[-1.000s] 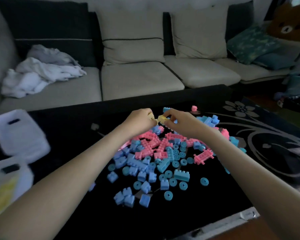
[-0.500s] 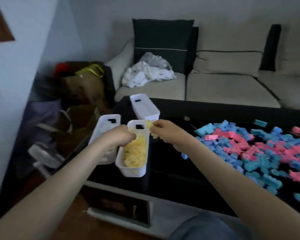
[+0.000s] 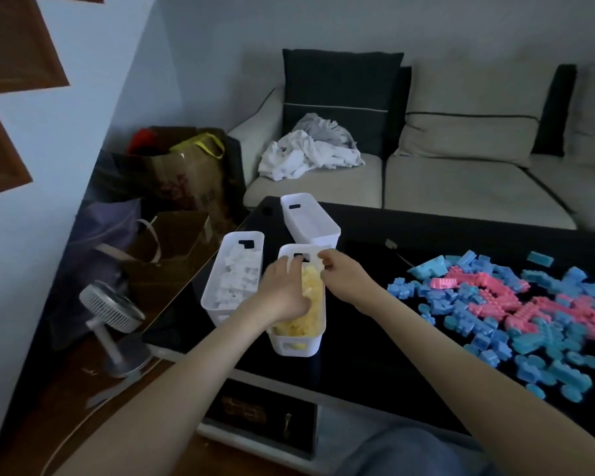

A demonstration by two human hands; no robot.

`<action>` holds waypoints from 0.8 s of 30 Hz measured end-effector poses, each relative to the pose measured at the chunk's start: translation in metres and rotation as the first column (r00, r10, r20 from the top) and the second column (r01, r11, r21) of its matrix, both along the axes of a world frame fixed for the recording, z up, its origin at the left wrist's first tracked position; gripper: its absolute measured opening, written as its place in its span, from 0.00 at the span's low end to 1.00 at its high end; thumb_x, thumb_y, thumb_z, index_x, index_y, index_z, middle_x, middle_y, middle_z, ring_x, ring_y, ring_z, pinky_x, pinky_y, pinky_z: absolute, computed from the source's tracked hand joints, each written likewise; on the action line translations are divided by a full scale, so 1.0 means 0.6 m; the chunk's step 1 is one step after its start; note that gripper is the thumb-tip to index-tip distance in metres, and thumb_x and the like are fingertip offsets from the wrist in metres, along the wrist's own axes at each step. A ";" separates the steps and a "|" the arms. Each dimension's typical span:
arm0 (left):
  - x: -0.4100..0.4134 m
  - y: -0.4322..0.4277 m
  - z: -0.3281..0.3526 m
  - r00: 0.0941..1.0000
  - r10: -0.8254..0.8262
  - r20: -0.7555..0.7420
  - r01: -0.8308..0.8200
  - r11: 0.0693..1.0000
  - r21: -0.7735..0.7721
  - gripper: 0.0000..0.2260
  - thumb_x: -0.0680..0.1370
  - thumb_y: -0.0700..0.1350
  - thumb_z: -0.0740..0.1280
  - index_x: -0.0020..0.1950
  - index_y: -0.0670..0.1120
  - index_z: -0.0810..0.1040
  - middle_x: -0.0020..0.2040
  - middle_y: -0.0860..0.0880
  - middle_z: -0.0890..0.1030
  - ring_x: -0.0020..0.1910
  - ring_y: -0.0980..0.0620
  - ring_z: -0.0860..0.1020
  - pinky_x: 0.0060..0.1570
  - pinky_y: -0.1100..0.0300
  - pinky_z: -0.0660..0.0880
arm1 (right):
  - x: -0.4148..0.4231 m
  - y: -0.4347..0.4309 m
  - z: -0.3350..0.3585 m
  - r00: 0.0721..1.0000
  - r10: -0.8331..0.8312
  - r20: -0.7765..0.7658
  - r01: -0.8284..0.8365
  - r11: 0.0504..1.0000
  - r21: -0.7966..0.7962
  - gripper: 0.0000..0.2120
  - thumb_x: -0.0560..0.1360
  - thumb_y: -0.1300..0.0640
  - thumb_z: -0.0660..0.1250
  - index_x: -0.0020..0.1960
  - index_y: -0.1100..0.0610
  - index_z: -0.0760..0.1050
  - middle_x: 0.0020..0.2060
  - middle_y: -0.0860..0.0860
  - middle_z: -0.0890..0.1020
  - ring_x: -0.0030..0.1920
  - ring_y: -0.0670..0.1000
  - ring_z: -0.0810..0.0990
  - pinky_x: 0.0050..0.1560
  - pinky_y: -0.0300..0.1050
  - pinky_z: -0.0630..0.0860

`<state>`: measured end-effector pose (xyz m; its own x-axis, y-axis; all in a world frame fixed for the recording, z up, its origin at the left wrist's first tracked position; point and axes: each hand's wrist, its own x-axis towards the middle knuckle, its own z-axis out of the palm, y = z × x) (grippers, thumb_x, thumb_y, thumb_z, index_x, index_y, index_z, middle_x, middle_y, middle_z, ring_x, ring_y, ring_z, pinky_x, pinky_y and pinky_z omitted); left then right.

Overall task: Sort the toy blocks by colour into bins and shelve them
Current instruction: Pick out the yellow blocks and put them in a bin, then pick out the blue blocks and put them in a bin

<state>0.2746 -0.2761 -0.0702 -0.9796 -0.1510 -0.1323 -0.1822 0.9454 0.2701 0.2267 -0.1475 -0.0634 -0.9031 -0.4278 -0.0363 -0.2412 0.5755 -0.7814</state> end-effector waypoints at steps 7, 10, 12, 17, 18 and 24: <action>-0.008 -0.065 -0.032 0.986 0.166 -0.017 -0.166 0.972 -0.165 0.29 0.80 0.56 0.56 0.77 0.51 0.47 0.74 0.42 0.58 0.71 0.39 0.60 0.66 0.44 0.61 | -0.073 -0.010 -0.028 0.982 0.060 -0.178 -0.030 0.986 0.165 0.32 0.76 0.71 0.53 0.77 0.56 0.47 0.75 0.56 0.57 0.73 0.57 0.60 0.68 0.46 0.61; -0.013 -0.081 -0.034 0.977 0.214 -0.020 -0.214 0.966 -0.144 0.29 0.81 0.56 0.56 0.78 0.53 0.45 0.74 0.42 0.60 0.74 0.39 0.57 0.67 0.43 0.61 | -0.115 -0.035 -0.037 0.970 0.110 -0.217 -0.056 0.970 0.238 0.38 0.74 0.72 0.53 0.78 0.54 0.42 0.76 0.53 0.52 0.73 0.60 0.57 0.70 0.52 0.61; -0.015 -0.089 -0.036 0.970 0.241 -0.025 -0.243 0.962 -0.127 0.29 0.81 0.56 0.55 0.78 0.54 0.45 0.75 0.41 0.59 0.75 0.38 0.54 0.68 0.42 0.59 | -0.141 -0.047 -0.044 0.968 0.122 -0.220 -0.043 0.942 0.334 0.38 0.75 0.71 0.54 0.77 0.53 0.40 0.77 0.52 0.49 0.73 0.61 0.54 0.70 0.54 0.59; -0.028 -0.108 -0.044 0.957 0.284 -0.057 -0.289 0.950 -0.120 0.27 0.82 0.55 0.53 0.78 0.54 0.45 0.75 0.42 0.59 0.75 0.38 0.54 0.69 0.43 0.59 | -0.179 -0.053 -0.045 0.877 0.222 -0.426 0.093 0.792 0.603 0.22 0.76 0.67 0.57 0.69 0.59 0.63 0.64 0.56 0.69 0.64 0.57 0.67 0.60 0.48 0.70; -0.033 -0.113 -0.046 0.954 0.292 -0.063 -0.298 0.947 -0.117 0.27 0.82 0.55 0.53 0.78 0.53 0.46 0.75 0.42 0.59 0.75 0.38 0.55 0.68 0.43 0.59 | -0.181 -0.050 -0.043 0.849 0.244 -0.470 0.121 0.775 0.620 0.18 0.76 0.67 0.57 0.65 0.59 0.67 0.59 0.56 0.72 0.61 0.56 0.70 0.57 0.46 0.70; -0.078 -0.129 -0.041 0.956 0.281 -0.082 -0.287 0.954 -0.081 0.27 0.81 0.53 0.55 0.77 0.50 0.49 0.72 0.43 0.65 0.70 0.40 0.64 0.65 0.43 0.62 | -0.178 -0.025 -0.040 0.837 0.282 -0.468 0.059 0.805 0.591 0.15 0.73 0.70 0.56 0.55 0.59 0.74 0.50 0.56 0.76 0.47 0.56 0.76 0.41 0.44 0.71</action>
